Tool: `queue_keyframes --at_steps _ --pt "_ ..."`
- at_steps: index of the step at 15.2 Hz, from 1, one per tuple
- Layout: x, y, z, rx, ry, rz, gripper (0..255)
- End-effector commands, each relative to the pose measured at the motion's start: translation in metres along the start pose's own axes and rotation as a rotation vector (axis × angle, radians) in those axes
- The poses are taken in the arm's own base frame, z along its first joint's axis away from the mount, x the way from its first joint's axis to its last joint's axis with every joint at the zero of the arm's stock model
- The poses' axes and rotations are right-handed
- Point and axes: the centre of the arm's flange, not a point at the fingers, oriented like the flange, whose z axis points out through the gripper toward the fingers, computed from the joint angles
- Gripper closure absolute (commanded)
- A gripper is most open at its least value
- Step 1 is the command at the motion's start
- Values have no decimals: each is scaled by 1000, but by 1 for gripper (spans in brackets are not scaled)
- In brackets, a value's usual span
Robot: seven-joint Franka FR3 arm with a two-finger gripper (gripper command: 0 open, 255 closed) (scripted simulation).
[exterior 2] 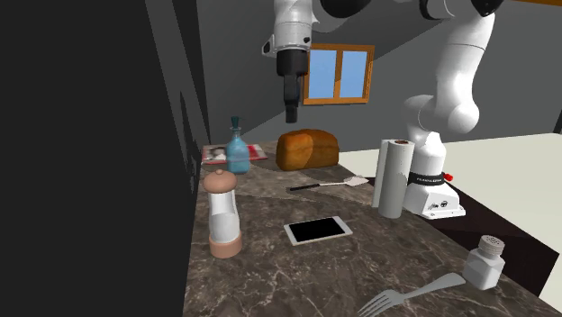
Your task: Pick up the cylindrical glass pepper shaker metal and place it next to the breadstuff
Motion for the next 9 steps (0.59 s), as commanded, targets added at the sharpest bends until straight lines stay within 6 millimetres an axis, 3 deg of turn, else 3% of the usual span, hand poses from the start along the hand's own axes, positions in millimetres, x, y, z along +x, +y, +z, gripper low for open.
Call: queue_keyframes --at_steps 1,9 --pt "17 -18 12 5 7 -7 0" --pt "77 -89 54 21 31 -38 0"
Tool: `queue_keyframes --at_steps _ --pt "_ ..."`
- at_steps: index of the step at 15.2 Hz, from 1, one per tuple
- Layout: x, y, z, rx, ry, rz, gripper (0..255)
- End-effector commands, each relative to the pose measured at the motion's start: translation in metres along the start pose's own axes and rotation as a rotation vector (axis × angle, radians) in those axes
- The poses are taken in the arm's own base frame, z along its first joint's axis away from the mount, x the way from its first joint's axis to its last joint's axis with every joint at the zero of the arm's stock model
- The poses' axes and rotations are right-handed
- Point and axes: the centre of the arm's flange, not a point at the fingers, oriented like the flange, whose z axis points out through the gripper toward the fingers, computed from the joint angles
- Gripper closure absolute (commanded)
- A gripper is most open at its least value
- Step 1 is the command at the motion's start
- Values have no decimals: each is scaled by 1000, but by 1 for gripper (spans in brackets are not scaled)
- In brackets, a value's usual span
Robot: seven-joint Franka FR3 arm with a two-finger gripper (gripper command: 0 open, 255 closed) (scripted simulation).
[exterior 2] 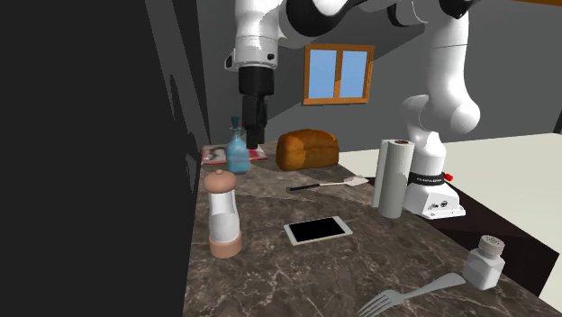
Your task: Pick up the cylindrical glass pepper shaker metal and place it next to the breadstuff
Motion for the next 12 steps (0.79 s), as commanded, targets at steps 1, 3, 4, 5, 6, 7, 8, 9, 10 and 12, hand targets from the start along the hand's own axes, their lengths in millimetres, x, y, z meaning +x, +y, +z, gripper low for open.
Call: queue_keyframes --at_steps 1,3,4,5,6,7,8,9,10,12 --pt "14 -17 9 5 6 -7 0" --pt "30 -34 20 9 12 -15 0" --pt "37 -43 25 11 15 -18 0" --pt "45 -52 30 13 18 -22 0" --pt "45 -52 30 13 18 -22 0" --pt "45 -52 36 13 18 -22 0" --pt "45 -52 41 13 18 -22 0" --pt "45 -52 46 13 18 -22 0" --pt "45 -52 52 13 18 -22 0" --pt "46 -53 62 13 18 -22 0"
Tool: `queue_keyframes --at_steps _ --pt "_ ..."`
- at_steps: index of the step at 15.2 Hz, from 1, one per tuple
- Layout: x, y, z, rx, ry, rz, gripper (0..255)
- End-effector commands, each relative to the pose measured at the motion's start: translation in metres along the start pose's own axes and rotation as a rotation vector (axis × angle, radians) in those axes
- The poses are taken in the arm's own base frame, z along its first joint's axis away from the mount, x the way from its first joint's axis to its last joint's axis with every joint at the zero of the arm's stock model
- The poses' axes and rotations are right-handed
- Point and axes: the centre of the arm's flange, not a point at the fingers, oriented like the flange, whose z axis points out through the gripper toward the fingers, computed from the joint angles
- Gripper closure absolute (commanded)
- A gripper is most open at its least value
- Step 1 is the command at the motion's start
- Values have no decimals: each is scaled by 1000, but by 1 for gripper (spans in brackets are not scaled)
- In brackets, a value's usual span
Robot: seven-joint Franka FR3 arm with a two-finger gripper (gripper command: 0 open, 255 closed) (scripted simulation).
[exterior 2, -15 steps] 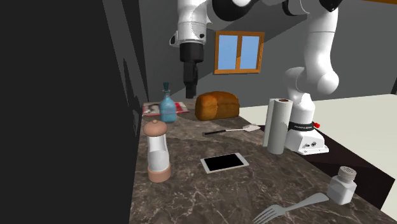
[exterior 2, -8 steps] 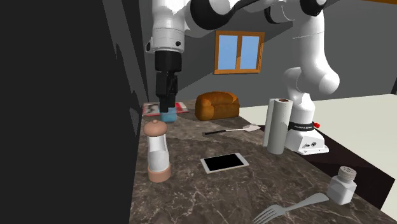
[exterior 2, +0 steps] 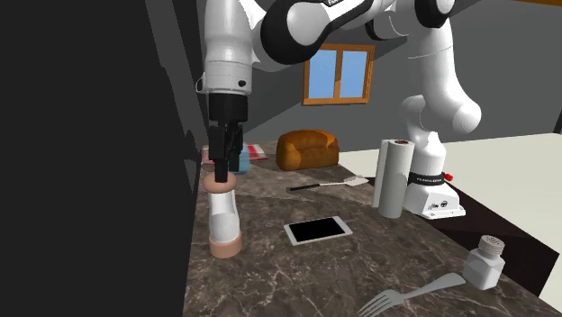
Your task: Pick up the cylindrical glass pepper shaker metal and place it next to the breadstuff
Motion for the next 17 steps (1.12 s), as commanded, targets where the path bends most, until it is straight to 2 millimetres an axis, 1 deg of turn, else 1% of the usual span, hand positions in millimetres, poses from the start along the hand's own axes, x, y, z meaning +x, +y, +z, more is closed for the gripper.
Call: queue_keyframes --at_steps 1,9,10,17 --pt "1 0 13 0 1 0 0" --pt "1 0 13 0 1 0 0" --pt "1 0 13 0 1 0 255" --pt "1 0 13 0 1 0 255"
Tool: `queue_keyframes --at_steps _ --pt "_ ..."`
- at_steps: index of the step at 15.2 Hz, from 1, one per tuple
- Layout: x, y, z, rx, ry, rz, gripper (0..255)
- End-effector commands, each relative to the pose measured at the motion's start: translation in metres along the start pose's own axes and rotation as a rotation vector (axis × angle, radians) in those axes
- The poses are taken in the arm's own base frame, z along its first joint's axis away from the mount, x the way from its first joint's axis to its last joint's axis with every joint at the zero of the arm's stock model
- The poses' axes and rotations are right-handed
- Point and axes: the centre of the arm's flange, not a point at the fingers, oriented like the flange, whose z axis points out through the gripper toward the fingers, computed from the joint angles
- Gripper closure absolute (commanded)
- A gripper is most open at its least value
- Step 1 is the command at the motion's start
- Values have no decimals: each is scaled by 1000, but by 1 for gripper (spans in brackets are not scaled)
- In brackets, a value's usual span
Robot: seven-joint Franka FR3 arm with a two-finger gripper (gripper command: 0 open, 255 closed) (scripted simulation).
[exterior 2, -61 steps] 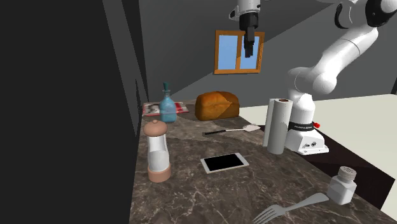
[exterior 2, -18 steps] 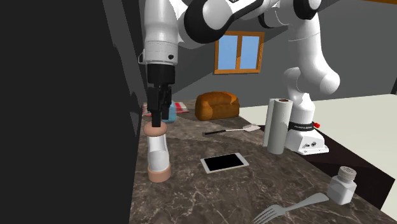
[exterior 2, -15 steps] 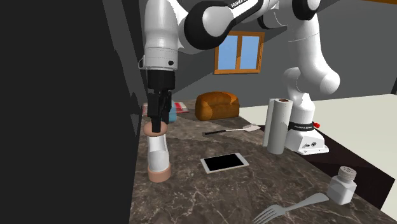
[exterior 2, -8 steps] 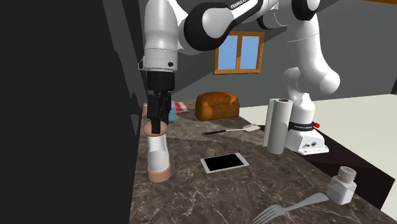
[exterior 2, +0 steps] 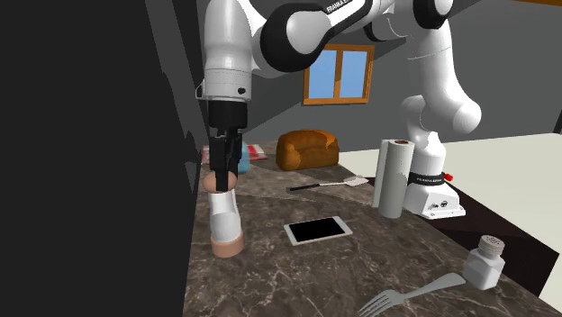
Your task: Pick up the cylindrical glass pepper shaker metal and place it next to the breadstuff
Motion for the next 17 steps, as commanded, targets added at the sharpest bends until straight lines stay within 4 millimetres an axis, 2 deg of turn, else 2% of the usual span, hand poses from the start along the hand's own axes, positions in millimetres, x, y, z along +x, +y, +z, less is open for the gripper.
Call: queue_keyframes --at_steps 1,2,17 --pt "0 0 0 -1 -1 1 255" --pt "0 0 0 -1 -1 1 255" --pt "3 -13 -78 -1 -1 1 255"
